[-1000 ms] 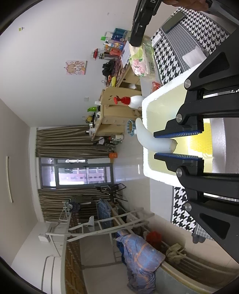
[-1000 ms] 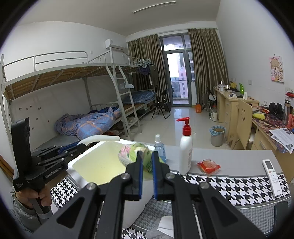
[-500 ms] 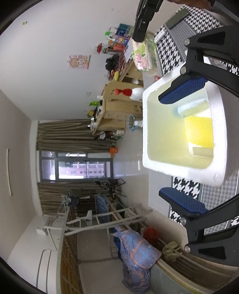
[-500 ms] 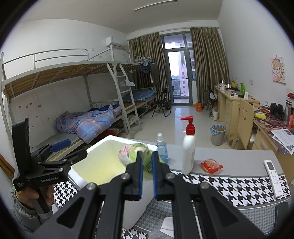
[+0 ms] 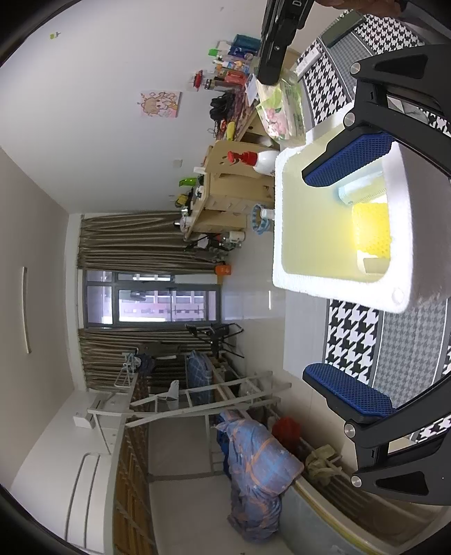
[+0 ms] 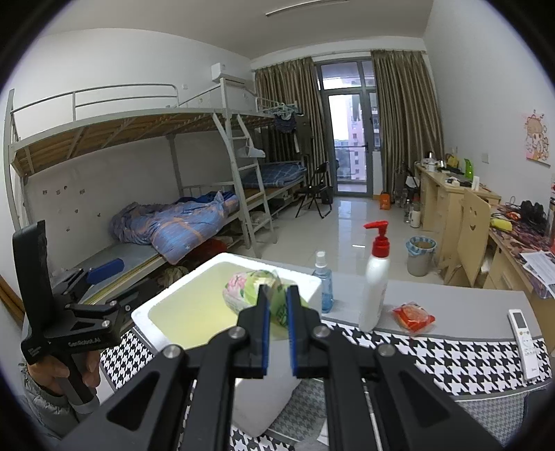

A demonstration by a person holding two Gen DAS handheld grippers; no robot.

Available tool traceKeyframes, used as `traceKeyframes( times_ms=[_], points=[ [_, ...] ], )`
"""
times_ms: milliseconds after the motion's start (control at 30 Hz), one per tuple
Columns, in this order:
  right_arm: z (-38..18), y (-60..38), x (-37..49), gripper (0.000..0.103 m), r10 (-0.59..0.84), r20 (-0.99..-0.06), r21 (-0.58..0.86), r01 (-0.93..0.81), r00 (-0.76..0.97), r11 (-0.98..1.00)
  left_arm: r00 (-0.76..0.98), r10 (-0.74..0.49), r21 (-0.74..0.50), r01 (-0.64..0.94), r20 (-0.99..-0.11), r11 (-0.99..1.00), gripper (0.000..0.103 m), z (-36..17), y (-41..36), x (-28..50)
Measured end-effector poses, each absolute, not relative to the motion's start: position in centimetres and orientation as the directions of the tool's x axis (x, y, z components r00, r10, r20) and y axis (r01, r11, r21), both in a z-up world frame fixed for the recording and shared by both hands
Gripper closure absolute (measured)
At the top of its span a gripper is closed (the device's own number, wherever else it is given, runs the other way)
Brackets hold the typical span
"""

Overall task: Organize soft objects
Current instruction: 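Lower the green bundle into the box and open the right gripper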

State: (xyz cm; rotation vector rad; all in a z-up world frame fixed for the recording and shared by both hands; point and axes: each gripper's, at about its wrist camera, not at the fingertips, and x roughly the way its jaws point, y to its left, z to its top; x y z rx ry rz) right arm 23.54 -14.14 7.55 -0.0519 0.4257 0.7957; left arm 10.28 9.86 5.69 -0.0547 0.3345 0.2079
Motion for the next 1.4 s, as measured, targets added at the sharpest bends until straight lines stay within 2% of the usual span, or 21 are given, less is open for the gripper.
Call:
traceKeyframes(
  times_ms=[567,1400],
  points=[
    [6.8,-11.0,23.7,0.091,0.687,-0.432,0.102,-0.725,0.585,0.681,0.928,0.203,-0.034,-0.224,-0.312,0.974,0.001,5.2,10.4,8.2],
    [5.5,-7.4,24.3,0.091,0.674,-0.507,0.076,-0.751,0.537,0.656,0.922,0.206,-0.039,-0.231,-0.328,0.972,0.001,4.2,11.6,7.5]
  ],
)
